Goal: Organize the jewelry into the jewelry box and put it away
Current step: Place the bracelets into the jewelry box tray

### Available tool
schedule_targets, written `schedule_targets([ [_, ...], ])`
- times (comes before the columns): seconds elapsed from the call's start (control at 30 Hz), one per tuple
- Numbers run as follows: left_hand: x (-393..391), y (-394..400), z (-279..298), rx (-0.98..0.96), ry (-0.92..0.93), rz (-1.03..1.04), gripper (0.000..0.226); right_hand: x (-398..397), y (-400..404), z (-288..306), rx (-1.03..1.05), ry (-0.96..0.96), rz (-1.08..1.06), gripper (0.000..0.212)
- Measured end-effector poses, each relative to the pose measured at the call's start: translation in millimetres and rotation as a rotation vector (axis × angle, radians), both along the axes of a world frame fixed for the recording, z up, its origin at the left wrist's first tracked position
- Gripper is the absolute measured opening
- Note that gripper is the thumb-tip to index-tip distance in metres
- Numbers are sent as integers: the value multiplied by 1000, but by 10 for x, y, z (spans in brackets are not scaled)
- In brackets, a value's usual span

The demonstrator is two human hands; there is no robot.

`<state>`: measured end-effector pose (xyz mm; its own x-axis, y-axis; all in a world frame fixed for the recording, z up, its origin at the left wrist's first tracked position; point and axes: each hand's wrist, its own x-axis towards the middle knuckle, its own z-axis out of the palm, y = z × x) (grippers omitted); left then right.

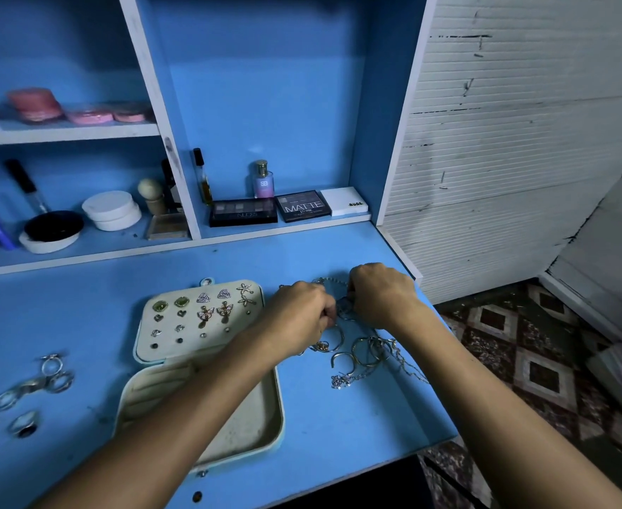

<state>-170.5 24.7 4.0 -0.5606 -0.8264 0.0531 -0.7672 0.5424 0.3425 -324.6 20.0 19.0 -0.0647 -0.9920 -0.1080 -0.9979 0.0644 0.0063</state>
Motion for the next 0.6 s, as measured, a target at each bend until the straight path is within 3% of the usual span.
schedule_targets([
  [0.2,34,-23,6,40,36,2,10,-20,36,-7,12,-59,8,31],
  [0.6,532,102,395,38,154,-9,8,-12,157,-122,-325,-607,-7,21],
])
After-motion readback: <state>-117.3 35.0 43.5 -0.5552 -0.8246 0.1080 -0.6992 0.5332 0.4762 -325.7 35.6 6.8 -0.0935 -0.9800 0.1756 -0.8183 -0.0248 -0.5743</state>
